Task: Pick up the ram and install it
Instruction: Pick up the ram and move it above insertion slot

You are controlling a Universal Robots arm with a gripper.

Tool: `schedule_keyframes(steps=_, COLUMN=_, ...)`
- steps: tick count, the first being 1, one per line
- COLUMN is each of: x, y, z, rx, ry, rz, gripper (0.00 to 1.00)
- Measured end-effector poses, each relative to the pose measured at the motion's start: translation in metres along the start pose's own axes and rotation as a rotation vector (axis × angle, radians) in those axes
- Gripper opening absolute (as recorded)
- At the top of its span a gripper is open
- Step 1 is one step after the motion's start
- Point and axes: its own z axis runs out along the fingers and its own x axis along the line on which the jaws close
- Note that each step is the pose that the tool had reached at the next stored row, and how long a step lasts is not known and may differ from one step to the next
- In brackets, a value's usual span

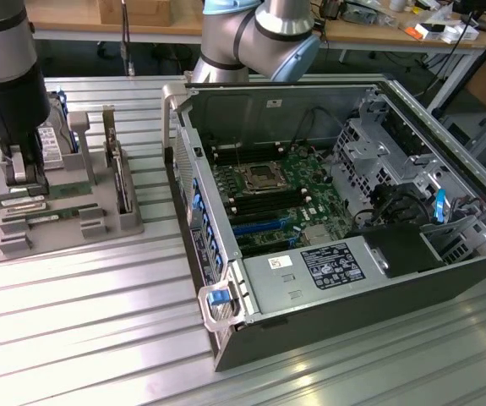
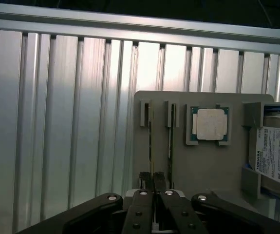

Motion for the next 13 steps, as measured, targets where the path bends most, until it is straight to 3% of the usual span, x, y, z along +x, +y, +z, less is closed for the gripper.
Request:
schedule_keyframes(steps=4, x=-0.001, y=0.0008, z=-0.0187, rx=-0.0002, ry=0.0001, rz=0.000, gripper=0.12)
schedule_keyframes(steps=6, x=-0.001, y=0.0016, z=-0.0366, rx=-0.0001, ry=0.0001, rz=0.000, gripper=0.12)
schedule_keyframes(steps=13, x=-0.003, y=0.0035, z=-0.0801, rx=-0.0002, ry=0.0001, rz=0.000, gripper=0.12)
